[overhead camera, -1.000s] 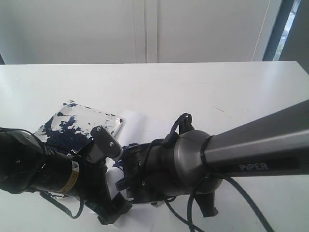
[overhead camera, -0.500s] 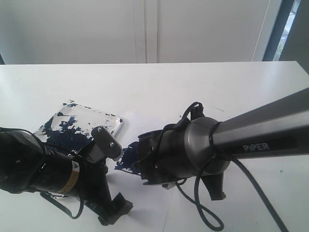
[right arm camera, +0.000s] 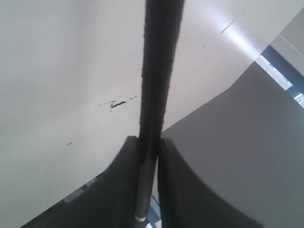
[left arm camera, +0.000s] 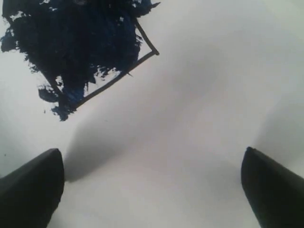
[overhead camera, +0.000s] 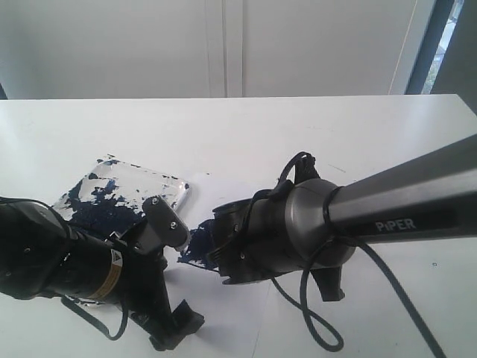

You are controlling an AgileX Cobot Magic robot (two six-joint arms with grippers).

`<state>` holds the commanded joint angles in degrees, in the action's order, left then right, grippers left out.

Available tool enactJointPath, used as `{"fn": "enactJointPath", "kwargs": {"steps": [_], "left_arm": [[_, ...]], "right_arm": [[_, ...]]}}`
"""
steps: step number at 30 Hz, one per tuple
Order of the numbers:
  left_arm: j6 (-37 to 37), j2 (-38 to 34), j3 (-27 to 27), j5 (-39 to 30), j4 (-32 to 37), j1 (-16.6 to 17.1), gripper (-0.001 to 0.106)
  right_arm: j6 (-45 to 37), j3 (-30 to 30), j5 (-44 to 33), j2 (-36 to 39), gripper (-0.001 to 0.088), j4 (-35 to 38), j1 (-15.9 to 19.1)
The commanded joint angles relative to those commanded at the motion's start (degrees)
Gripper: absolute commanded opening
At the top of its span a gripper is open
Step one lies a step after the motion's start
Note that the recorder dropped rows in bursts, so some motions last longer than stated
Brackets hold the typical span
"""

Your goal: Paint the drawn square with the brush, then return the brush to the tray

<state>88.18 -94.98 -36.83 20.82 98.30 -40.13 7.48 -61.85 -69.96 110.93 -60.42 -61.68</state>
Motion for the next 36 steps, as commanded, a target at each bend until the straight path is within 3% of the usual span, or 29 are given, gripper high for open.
{"fn": "enactJointPath", "kwargs": {"steps": [4, 9, 15, 19, 23, 28, 36], "left_arm": [[-3.6, 5.5, 0.0, -3.4, -5.6, 0.0, 0.101], [-4.4, 13.4, 0.0, -9.2, -7.7, 0.0, 0.101], [-4.0, 24.5, 0.1, -24.7, -12.1, 0.0, 0.101], [-4.0, 31.1, 0.4, -31.5, -15.6, 0.0, 0.101], [-4.0, 37.1, 2.8, -33.3, -16.8, 0.0, 0.101], [-2.2, 43.5, 7.8, -36.1, -20.3, 0.0, 0.101], [0.8, 49.0, 12.2, -35.4, -20.3, 0.0, 0.101]], "right_arm": [[1.2, -0.3, 0.0, -1.7, 0.0000, 0.3, 0.0], [7.1, -0.3, 0.0, -5.0, 0.0000, 0.5, 0.0], [10.8, -0.1, 4.9, -8.2, 0.0000, 7.0, 0.0], [12.1, -0.1, 8.2, -8.5, 0.0000, 6.3, 0.0], [12.5, -0.1, 12.0, -8.5, 0.0000, 4.9, 0.0], [18.5, -0.1, 18.8, -8.5, 0.0000, -2.3, 0.6], [19.7, -0.1, 33.3, -8.5, 0.0000, -4.4, 6.4]]}}
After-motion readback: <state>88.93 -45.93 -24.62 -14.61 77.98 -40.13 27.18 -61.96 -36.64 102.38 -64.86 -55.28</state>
